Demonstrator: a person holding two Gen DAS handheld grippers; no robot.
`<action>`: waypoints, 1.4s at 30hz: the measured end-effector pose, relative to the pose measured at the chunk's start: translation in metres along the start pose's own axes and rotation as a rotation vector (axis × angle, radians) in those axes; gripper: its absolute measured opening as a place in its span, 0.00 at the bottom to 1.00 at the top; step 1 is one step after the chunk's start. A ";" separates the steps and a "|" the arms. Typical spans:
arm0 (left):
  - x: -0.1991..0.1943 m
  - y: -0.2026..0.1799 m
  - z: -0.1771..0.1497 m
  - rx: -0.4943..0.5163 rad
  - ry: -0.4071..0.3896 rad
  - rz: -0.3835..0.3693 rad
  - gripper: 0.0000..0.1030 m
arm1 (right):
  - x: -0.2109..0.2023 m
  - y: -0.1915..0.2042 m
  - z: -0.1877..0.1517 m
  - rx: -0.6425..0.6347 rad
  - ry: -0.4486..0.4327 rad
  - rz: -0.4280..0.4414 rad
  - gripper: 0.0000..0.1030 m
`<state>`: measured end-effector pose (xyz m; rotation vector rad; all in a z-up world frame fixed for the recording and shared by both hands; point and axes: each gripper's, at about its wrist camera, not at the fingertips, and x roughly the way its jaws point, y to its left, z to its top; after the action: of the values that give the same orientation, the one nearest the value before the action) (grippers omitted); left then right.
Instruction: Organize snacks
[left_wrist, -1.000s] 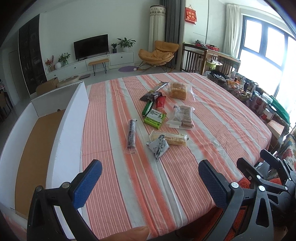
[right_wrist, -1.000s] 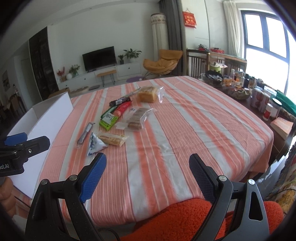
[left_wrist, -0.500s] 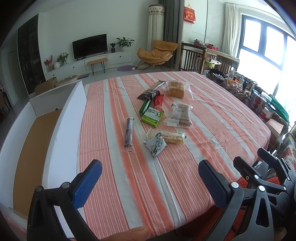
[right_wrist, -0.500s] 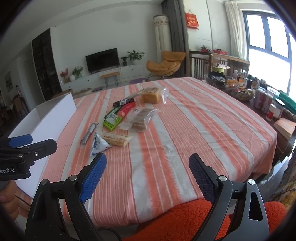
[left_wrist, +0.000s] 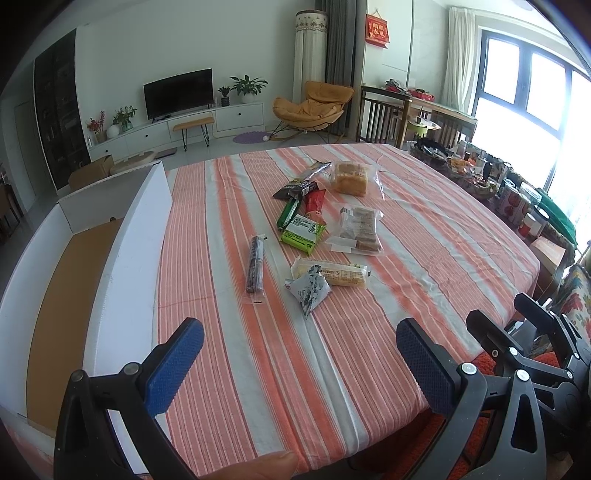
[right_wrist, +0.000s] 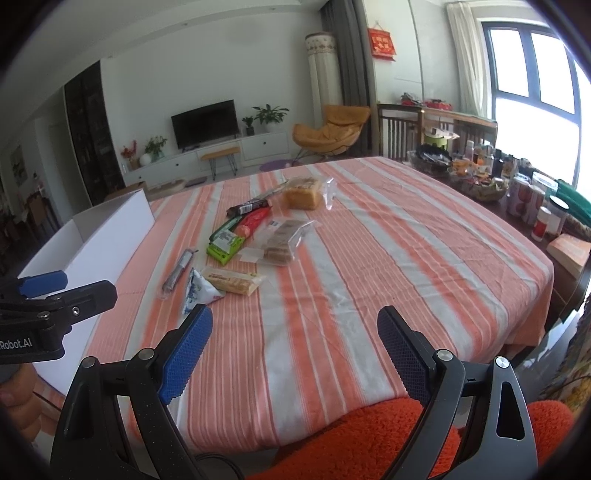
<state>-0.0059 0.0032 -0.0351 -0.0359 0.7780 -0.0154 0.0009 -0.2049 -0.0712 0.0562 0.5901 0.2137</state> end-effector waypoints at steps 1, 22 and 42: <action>0.000 0.000 0.000 0.000 0.000 0.000 1.00 | -0.001 0.000 0.000 0.001 -0.002 0.001 0.90; 0.000 -0.004 -0.002 0.002 0.005 -0.001 1.00 | -0.002 -0.003 -0.001 0.014 0.006 0.003 0.90; 0.009 -0.002 -0.006 0.004 0.027 -0.010 1.00 | 0.003 -0.005 -0.001 0.023 0.013 0.006 0.90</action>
<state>-0.0040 0.0003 -0.0458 -0.0354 0.8052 -0.0271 0.0039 -0.2090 -0.0748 0.0790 0.6056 0.2134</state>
